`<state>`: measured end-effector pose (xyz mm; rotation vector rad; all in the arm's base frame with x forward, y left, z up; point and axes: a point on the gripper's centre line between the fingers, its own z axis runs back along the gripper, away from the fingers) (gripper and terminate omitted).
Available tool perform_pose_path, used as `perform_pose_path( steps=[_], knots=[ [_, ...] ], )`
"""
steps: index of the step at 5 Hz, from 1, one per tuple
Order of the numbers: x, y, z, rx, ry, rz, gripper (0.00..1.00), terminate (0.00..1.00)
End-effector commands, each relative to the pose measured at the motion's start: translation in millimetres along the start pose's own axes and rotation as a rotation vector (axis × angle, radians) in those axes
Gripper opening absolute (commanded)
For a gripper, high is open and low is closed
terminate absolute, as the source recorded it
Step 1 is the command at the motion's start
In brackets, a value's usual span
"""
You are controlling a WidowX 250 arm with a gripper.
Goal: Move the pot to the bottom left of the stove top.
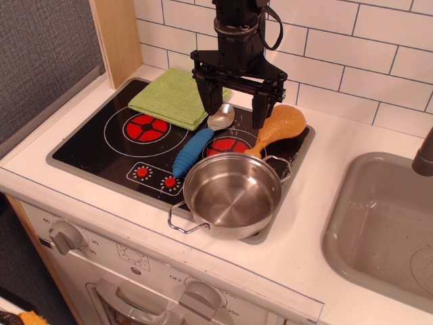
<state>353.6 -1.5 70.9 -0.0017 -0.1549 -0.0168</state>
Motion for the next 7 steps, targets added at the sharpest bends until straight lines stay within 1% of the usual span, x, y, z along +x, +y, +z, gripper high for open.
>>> perform_pose_path(
  steps=[1,2,3,4,5,7],
  knots=[
    [0,0,0,0.0,0.0,0.0,1.0,0.0],
    [-17,8,-9,0.018,0.041,0.03,1.0,0.0],
    [-35,8,-22,0.065,0.097,0.008,1.0,0.0],
    [-55,8,-35,0.088,0.151,-0.016,1.0,0.0],
    [-63,9,-44,0.083,0.18,-0.022,1.0,0.0],
    [-68,6,-44,0.074,0.171,-0.038,1.0,0.0]
  ],
)
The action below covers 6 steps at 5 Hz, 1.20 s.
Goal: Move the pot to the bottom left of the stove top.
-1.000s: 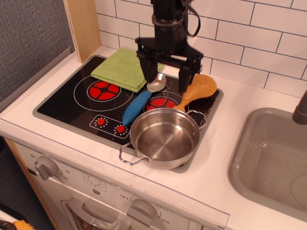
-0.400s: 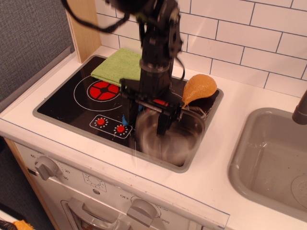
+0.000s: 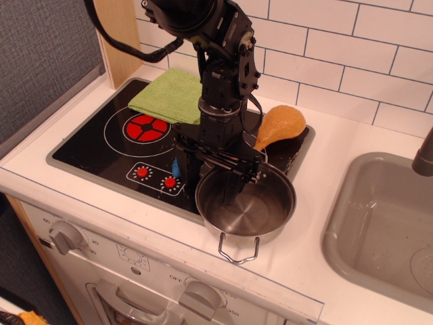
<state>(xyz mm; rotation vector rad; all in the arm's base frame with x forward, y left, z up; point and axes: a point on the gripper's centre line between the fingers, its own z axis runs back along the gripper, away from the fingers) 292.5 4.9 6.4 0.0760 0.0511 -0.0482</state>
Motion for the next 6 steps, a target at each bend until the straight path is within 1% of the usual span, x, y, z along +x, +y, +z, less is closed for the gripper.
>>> perform_pose_path(
  steps=[1,2,3,4,5,6],
  knots=[
    [-1,-2,9,0.004,-0.036,-0.003,0.0,0.0],
    [2,-3,20,0.002,-0.068,-0.001,0.0,0.0],
    [6,14,50,-0.015,-0.148,0.041,0.0,0.0],
    [4,67,79,0.001,-0.192,0.141,0.0,0.0],
    [-6,116,79,0.029,-0.164,0.262,0.0,0.0],
    [-15,149,64,0.038,-0.099,0.33,0.0,0.0]
  ],
)
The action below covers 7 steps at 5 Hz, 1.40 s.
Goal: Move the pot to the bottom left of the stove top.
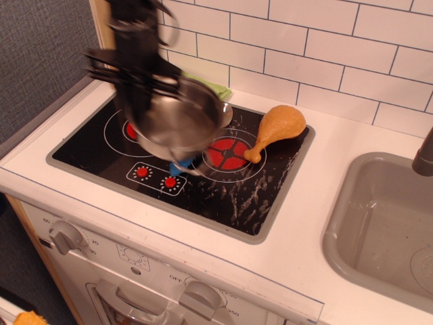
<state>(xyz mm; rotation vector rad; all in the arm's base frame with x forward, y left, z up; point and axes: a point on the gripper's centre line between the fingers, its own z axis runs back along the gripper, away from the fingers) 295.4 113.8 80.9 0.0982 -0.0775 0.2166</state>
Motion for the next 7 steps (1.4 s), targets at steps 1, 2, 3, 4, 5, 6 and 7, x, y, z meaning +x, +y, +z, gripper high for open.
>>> perform_pose_path(
  steps=[1,2,3,4,5,6,7],
  knots=[
    [-10,56,-11,0.031,0.071,0.109,0.0,0.0],
    [-20,66,-18,0.044,0.097,0.155,0.0,0.0],
    [-20,76,-33,0.075,0.13,0.187,0.0,0.0],
    [-19,80,-47,0.075,0.154,0.218,0.0,0.0],
    [-17,80,-55,0.056,0.172,0.227,1.0,0.0],
    [-17,78,-43,0.071,0.131,0.215,1.0,0.0],
    [-19,74,-19,0.099,0.056,0.167,1.0,0.0]
  ],
)
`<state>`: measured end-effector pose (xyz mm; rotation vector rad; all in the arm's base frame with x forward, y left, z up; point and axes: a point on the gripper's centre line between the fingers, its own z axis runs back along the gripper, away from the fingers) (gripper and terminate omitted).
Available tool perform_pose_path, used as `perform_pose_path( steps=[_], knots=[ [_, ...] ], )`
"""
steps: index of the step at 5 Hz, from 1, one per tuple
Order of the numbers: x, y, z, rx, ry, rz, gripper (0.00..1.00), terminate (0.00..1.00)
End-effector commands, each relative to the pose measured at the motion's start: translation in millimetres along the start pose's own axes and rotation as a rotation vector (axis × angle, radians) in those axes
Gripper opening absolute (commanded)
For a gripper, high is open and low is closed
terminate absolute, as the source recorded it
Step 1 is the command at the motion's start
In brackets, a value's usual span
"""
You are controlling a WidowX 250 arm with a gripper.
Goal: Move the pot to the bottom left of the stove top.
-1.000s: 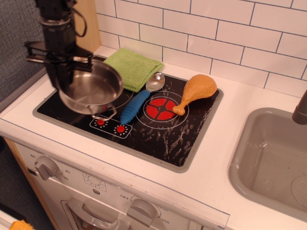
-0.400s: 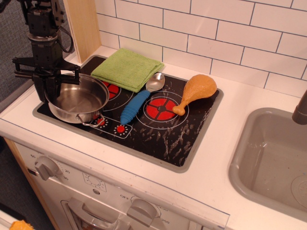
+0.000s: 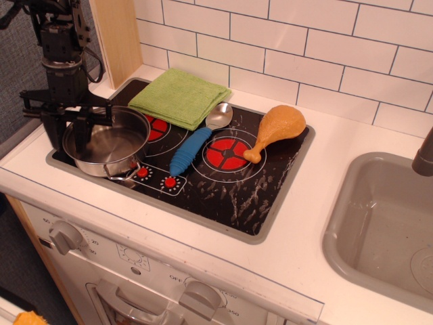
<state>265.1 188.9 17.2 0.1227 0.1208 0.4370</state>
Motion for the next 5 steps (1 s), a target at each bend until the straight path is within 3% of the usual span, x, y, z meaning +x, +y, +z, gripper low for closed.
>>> perform_pose_path(
  steps=[1,4,5],
  knots=[
    [-18,-2,70,0.019,-0.249,-0.111,1.0,0.0],
    [-21,-17,77,0.015,-0.265,-0.21,1.0,0.0],
    [-21,-17,77,0.015,-0.265,-0.21,1.0,1.0]
  ],
)
